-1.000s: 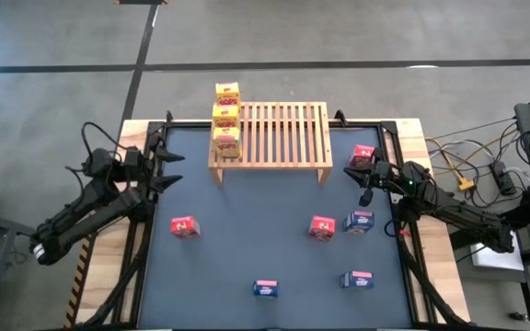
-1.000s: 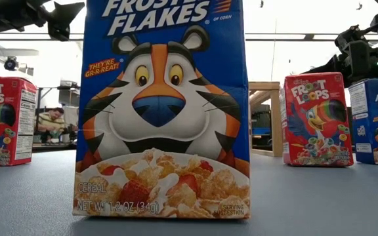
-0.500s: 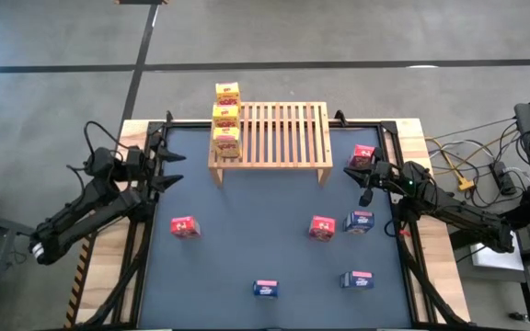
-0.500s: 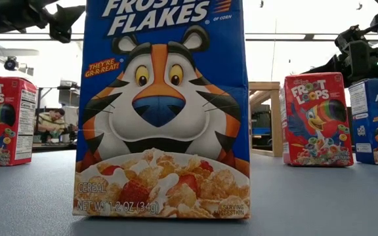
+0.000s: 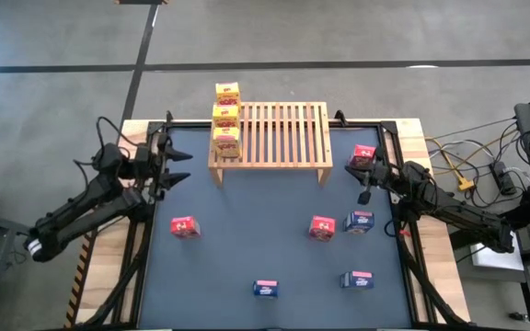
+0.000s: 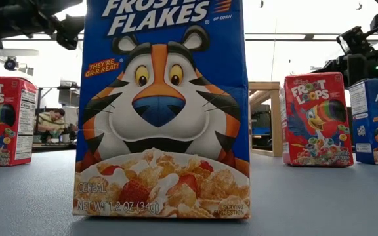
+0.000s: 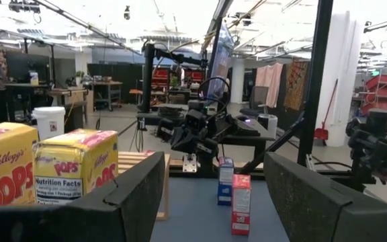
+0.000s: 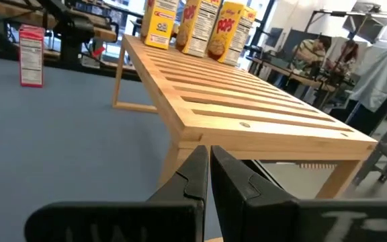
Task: Stack cereal on shelf
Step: Put the top right blue cereal box on the shelf
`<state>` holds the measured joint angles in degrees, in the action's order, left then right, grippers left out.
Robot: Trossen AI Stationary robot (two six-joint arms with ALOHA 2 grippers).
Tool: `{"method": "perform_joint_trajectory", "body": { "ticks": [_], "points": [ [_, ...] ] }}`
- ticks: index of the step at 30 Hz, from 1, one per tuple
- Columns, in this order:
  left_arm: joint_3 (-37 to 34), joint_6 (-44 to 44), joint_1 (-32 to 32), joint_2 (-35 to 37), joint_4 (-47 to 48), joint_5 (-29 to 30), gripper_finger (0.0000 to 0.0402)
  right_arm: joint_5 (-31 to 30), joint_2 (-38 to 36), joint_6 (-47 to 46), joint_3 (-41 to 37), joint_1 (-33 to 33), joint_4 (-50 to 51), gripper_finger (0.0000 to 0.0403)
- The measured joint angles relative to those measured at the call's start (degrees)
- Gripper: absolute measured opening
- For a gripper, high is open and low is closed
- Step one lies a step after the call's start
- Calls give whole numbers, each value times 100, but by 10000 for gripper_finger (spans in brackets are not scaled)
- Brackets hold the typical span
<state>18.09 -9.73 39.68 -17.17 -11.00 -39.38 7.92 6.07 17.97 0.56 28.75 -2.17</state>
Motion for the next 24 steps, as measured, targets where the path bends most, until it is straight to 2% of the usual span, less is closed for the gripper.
{"method": "perform_joint_trajectory", "body": {
  "ticks": [6, 12, 19, 24],
  "points": [
    [0, -27, 0, -106, -165, -2, 238, -2, 0, -59, 0, 0, -7, 9],
    [0, -29, 0, -187, -313, -4, 238, 2, 7, -1487, 0, -10, -337, 9],
    [0, -27, 0, -207, -341, -25, 238, -13, -4, -3914, 0, -11, -1162, 9],
    [0, -27, 2, -204, -339, -70, 238, -53, 7, -3928, 0, -11, -1257, 9]
  ]
}}
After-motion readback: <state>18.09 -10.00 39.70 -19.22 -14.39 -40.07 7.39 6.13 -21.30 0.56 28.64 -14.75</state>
